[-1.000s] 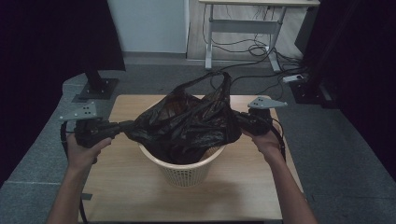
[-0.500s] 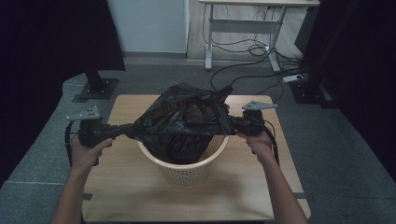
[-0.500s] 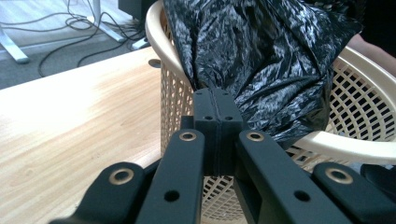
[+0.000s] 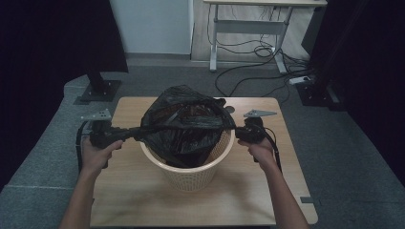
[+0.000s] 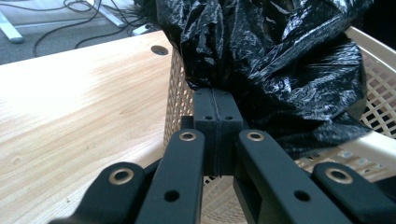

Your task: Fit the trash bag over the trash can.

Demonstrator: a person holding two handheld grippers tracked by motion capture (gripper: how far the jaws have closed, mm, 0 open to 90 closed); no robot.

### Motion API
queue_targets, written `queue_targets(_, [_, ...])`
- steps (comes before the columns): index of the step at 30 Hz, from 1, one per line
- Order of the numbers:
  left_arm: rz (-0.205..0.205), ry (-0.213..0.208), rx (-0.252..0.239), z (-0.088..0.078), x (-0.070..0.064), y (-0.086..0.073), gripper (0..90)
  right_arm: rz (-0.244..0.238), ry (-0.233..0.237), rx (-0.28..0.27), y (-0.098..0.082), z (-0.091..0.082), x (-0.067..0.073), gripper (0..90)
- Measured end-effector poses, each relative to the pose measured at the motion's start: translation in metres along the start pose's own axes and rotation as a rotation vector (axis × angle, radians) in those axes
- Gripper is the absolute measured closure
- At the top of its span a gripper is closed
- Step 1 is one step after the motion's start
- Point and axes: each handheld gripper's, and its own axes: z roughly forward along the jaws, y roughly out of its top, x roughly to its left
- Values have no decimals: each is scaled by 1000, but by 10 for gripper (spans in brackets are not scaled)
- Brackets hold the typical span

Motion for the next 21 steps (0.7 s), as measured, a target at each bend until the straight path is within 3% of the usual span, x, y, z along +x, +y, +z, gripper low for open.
queue_targets(6, [-22, -13, 0, 7, 3, 0, 895, 16, 34, 32, -5, 13, -1, 893])
queue_targets(11, [-12, -2, 4, 7, 1, 1, 896, 36, 48, 55, -7, 20, -2, 892])
queue_targets(12, [-8, 2, 7, 6, 0, 1, 895, 36, 35, 59, -7, 19, -3, 886])
queue_targets(14, [1, 7, 9, 5, -1, 1, 895, 28, -24, 49, -5, 13, -4, 737])
queue_targets(17, [7, 2, 5, 3, -2, 0, 895, -4, -130, -27, -3, -9, -8, 576])
queue_targets(18, [8, -5, -3, 2, -2, 0, 895, -4, -130, -27, -3, -9, -8, 576])
queue_targets(19, [13, -8, -10, 0, -3, 0, 895, 12, -139, -72, -1, -25, -14, 509])
queue_targets(21, [17, -7, -10, -1, -4, 1, 895, 17, -150, -102, 2, -41, -17, 459])
